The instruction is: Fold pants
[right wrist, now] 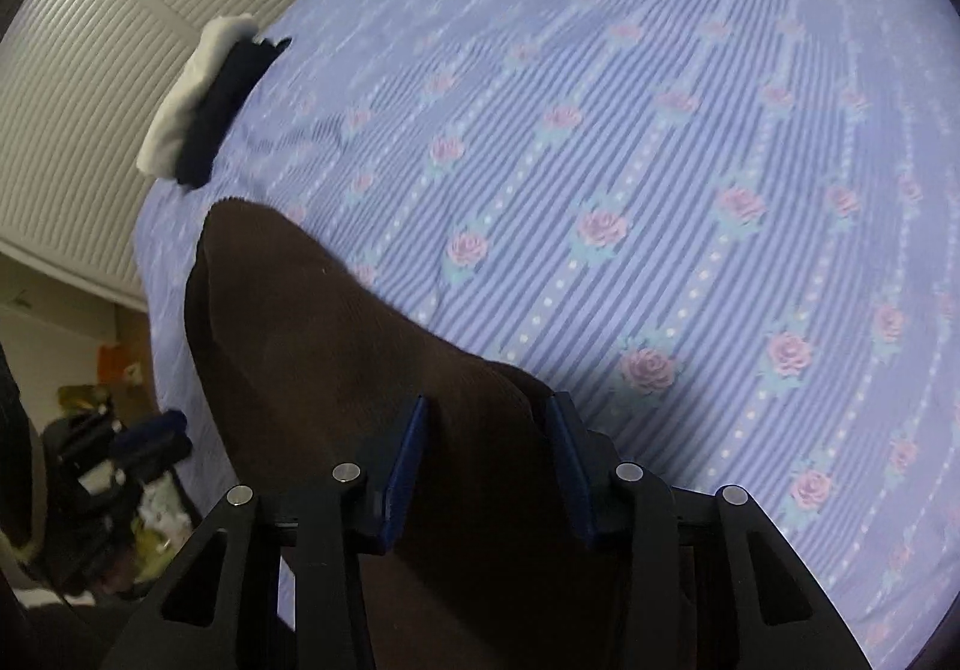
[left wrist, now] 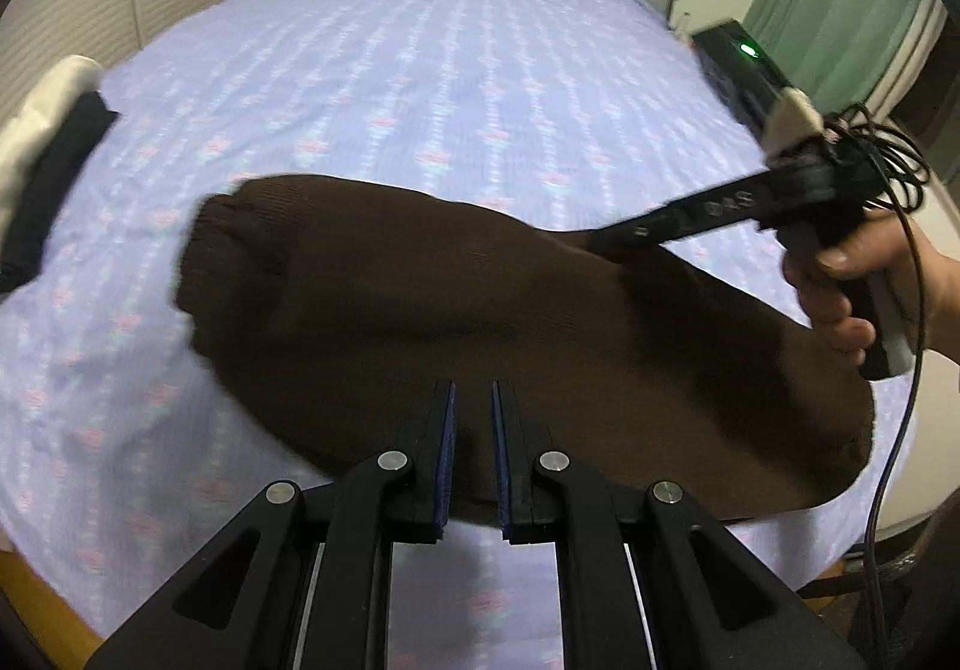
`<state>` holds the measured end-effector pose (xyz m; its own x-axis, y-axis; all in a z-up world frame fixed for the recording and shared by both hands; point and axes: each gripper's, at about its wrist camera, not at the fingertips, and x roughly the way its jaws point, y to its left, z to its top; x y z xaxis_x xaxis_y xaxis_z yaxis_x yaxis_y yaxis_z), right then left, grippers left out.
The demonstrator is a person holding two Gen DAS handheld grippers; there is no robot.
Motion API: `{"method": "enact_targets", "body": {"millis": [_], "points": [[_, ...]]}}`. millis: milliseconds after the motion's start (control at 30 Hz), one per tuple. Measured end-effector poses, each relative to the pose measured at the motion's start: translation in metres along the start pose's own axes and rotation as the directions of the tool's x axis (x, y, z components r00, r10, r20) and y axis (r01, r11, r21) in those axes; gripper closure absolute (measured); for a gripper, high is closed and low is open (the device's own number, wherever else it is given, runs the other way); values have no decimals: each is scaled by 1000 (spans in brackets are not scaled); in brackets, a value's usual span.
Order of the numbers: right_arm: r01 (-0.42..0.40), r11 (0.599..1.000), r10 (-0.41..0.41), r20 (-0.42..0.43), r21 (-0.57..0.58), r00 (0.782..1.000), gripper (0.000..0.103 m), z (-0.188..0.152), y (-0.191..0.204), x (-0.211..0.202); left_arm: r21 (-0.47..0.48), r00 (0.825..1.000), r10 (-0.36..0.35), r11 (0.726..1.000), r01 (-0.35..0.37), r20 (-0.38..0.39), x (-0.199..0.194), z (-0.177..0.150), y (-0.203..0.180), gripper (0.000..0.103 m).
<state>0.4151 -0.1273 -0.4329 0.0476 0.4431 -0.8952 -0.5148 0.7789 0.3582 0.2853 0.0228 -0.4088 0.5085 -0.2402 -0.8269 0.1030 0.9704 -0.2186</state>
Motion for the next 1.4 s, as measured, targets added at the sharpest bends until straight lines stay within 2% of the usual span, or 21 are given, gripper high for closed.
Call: {"method": "enact_targets", "body": {"millis": [67, 167, 267, 400, 533, 633, 767, 800, 900, 967, 1000, 1033, 1133, 1267, 1300, 1367, 1400], "points": [[-2, 1000, 1, -14, -12, 1000, 89, -2, -2, 2, 6, 1000, -25, 1000, 25, -16, 15, 1, -6, 91], [0, 1000, 0, -6, -16, 1000, 93, -5, -4, -1, 9, 998, -20, 1000, 20, -64, 35, -3, -11, 89], [45, 999, -45, 16, -11, 999, 94, -3, -5, -4, -11, 992, 1, 1000, -3, -129, 56, -12, -5, 89], [106, 994, -106, 43, 8, 993, 96, 2, -10, -5, 36, 991, 24, 999, -20, -130, 63, -15, -8, 89], [164, 986, -164, 27, 14, 986, 96, 3, -12, 13, 85, 993, 43, 996, -33, -110, 64, -16, -14, 89], [191, 982, -191, 58, -1, 980, 92, 1, -8, 12, 76, 997, 26, 997, -21, -69, 52, -10, -14, 89], [176, 983, -181, 150, 48, 972, 64, -8, -10, -15, 79, 999, 30, 996, -29, -13, 28, -4, -13, 86], [174, 983, -181, 180, 58, 967, 64, -12, -9, -26, 77, 999, 36, 996, -36, 6, 20, -3, -11, 84], [147, 988, -153, 238, 41, 959, 60, -23, 0, -53, 50, 995, 95, 994, -96, 32, 4, -5, 2, 62], [130, 991, -119, 251, -26, 961, 50, -24, 13, -63, -17, 987, 151, 989, -150, 49, -7, -3, 13, 42], [139, 987, -116, 249, -79, 962, 46, -21, 21, -66, -50, 984, 171, 985, -168, 54, -10, -2, 19, 39], [148, 981, -114, 243, -128, 963, 43, -17, 29, -67, -89, 980, 192, 978, -187, 53, -11, -1, 26, 36], [147, 953, -91, 209, -266, 974, 43, 4, 55, -65, -203, 963, 271, 943, -264, 8, -8, -7, 48, 35], [37, 909, 14, 119, -414, 993, 43, 42, 86, -55, -394, 959, 283, 881, -261, -4, 0, 0, 74, 35], [6, 893, 38, 89, -449, 995, 43, 51, 95, -51, -422, 959, 284, 869, -260, -6, 0, -2, 77, 35], [-44, 854, 75, 39, -518, 996, 43, 74, 111, -41, -511, 961, 277, 826, -239, -1, 7, -2, 92, 35], [-72, 841, 92, 11, -537, 996, 43, 83, 118, -34, -534, 963, 268, 815, -223, 8, 3, -4, 93, 35]]}}
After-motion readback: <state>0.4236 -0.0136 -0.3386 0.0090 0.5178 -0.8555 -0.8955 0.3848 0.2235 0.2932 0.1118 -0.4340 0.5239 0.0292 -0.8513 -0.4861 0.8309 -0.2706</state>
